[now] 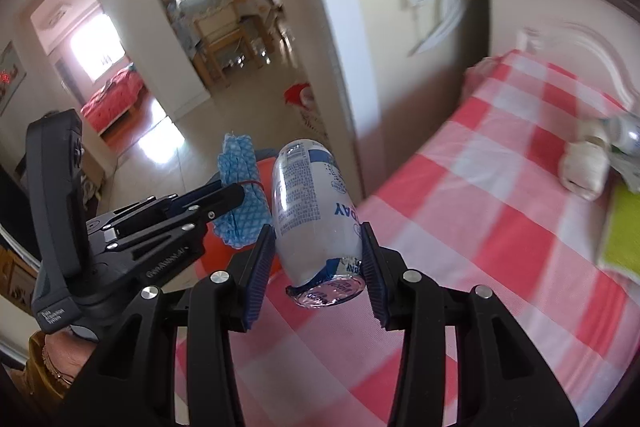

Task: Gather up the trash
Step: 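Lift the blue cloth bundle and white bottle and carry both over the orange bucket, then open the left tool over the bucket while the right tool releases the bottle, then return both tools to the table toward the sponge and mesh scrubbers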

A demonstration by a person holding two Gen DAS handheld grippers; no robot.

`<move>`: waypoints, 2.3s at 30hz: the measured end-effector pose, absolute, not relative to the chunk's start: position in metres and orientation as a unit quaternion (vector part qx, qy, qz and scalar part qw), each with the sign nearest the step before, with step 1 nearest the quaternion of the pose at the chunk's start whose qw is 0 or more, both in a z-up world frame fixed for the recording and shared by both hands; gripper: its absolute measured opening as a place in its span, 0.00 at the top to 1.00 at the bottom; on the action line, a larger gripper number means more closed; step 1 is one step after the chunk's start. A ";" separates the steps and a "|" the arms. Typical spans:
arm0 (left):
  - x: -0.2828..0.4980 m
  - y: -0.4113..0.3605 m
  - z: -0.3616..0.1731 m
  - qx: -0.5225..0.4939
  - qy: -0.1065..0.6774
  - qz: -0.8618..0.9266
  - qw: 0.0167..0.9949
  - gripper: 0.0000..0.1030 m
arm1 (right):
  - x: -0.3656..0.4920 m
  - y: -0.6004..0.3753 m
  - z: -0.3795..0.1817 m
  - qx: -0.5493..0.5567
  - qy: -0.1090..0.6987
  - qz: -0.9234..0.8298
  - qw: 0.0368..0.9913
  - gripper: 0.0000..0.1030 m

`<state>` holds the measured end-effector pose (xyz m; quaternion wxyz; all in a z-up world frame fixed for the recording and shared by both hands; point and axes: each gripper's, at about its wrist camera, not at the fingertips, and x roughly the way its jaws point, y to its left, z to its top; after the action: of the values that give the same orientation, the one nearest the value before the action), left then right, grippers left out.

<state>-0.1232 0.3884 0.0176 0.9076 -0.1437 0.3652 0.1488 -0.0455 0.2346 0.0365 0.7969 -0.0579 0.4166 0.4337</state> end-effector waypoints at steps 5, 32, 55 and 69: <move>-0.120 0.405 -0.006 -0.142 0.389 0.174 0.893 0.81 | -0.039 0.267 0.021 -0.079 0.429 0.441 0.784 0.57; -0.110 0.348 0.039 -0.049 0.363 0.218 0.904 0.10 | -0.032 0.142 0.038 0.057 0.365 0.374 0.850 0.10; -0.092 0.194 0.071 0.066 0.364 0.140 0.919 0.09 | -0.031 -0.023 0.042 0.182 0.310 0.294 0.886 0.08; -0.075 0.108 0.068 0.138 0.362 0.093 0.917 0.09 | -0.015 -0.102 0.029 0.241 0.312 0.234 0.889 0.05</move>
<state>-0.0752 0.1083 0.0677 0.9174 0.1381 0.3617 0.0927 -0.0148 -0.1023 0.0285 0.8887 0.2411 0.3122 0.2336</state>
